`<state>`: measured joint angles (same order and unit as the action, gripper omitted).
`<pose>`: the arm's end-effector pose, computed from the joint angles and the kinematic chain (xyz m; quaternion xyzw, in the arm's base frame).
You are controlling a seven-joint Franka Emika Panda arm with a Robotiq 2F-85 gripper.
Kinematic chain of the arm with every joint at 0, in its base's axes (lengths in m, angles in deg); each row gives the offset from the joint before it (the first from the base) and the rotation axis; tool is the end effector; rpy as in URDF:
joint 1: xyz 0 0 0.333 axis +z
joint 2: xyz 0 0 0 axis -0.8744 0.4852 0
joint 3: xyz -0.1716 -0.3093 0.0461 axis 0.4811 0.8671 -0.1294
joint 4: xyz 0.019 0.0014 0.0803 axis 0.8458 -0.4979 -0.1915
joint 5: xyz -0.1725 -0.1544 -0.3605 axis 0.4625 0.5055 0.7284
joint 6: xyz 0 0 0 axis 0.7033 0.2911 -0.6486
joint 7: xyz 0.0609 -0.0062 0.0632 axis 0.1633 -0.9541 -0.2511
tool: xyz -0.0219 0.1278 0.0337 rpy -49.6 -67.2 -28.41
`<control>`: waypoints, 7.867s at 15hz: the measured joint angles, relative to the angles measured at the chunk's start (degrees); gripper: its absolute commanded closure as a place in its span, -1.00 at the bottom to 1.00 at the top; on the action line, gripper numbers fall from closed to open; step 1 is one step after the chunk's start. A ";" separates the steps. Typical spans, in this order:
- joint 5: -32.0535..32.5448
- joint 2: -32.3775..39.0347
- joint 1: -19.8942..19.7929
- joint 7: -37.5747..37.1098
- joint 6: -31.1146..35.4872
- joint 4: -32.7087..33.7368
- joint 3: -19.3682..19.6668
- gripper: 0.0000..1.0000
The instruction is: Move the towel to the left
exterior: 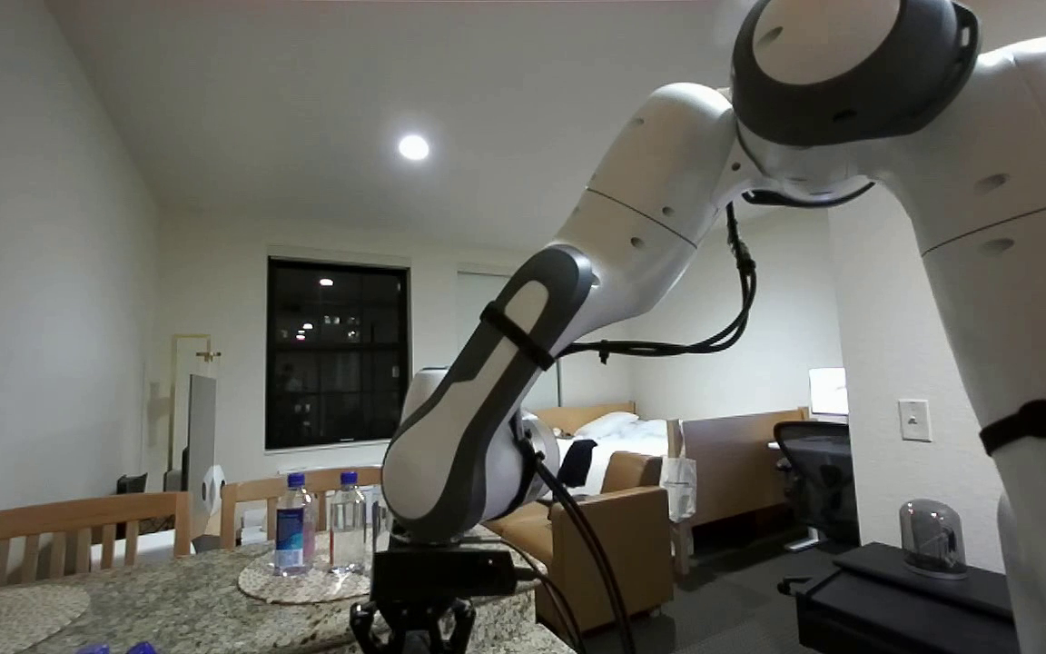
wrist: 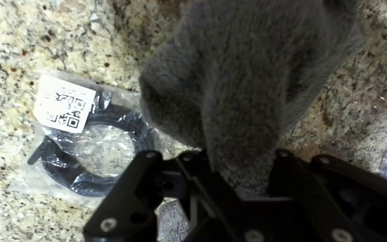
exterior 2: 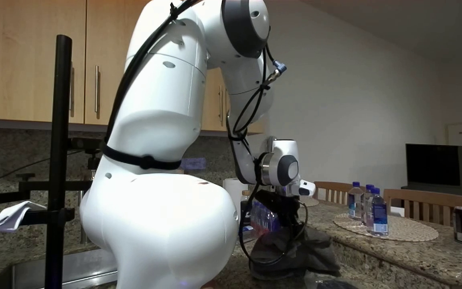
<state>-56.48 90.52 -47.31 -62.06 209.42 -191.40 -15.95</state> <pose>0.5303 0.1768 0.2709 -0.9785 0.1786 -0.0841 0.0590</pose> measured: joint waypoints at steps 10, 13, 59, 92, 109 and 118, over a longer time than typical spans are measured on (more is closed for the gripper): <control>15.61 0.26 4.74 -19.75 0.52 1.75 -0.03 0.79; 18.86 0.77 5.71 -23.82 0.52 2.99 -0.11 0.79; 26.60 17.52 15.96 -48.36 1.45 9.21 2.06 0.09; 8.91 12.45 10.83 -21.92 -8.84 12.25 -3.74 -1.00; 8.58 4.45 4.30 -12.58 -12.84 12.09 -3.44 -1.00; 5.31 2.70 1.01 -2.69 -16.59 12.04 -3.03 -1.00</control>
<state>-51.17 93.22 -46.30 -64.75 192.83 -179.36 -18.97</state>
